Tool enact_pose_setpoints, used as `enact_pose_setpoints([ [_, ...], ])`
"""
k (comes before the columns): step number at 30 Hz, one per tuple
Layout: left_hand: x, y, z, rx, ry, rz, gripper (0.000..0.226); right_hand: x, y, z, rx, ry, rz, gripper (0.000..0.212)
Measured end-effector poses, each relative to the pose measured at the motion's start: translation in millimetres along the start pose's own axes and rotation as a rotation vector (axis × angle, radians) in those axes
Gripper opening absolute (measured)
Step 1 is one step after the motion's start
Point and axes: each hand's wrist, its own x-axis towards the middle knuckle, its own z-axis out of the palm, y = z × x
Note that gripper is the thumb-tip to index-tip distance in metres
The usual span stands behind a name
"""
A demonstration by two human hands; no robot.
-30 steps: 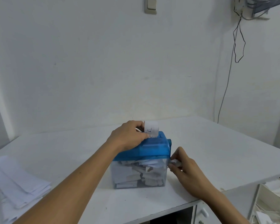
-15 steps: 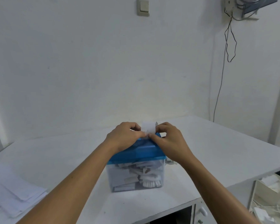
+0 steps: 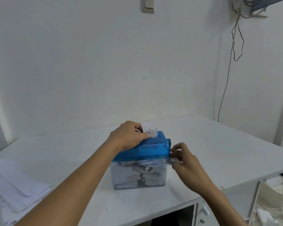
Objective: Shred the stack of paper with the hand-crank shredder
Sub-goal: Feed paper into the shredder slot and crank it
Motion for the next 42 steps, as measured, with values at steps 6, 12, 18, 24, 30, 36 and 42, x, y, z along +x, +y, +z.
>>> enact_pose_setpoints([
  [6,-0.8,0.5,4.0,0.027,0.011,-0.001,0.014,-17.0,4.2,3.2,-0.143,0.019,-0.173,0.030],
  [12,-0.8,3.0,4.2,0.072,0.009,0.014,0.026,-16.9,-0.6,-3.8,-0.178,-0.034,-0.181,0.017],
  [18,-4.7,7.6,3.0,0.075,-0.025,-0.022,0.034,-20.7,-16.8,-7.6,-0.162,-0.042,-0.138,0.017],
  [24,-11.8,13.8,1.9,0.124,-0.035,0.019,0.045,-13.7,-33.2,-10.8,-0.136,-0.079,-0.003,0.017],
  [30,-21.5,19.1,3.7,0.117,-0.041,0.043,0.076,-13.1,-44.8,-14.9,-0.093,-0.088,0.079,0.013],
  [36,-18.3,13.7,4.0,0.103,-0.036,0.072,0.094,-1.0,-66.9,-38.1,0.065,-0.198,0.183,0.002],
  [42,-15.7,13.2,3.9,0.128,-0.058,0.089,0.079,12.9,-80.7,-81.7,0.007,-0.515,0.052,0.021],
])
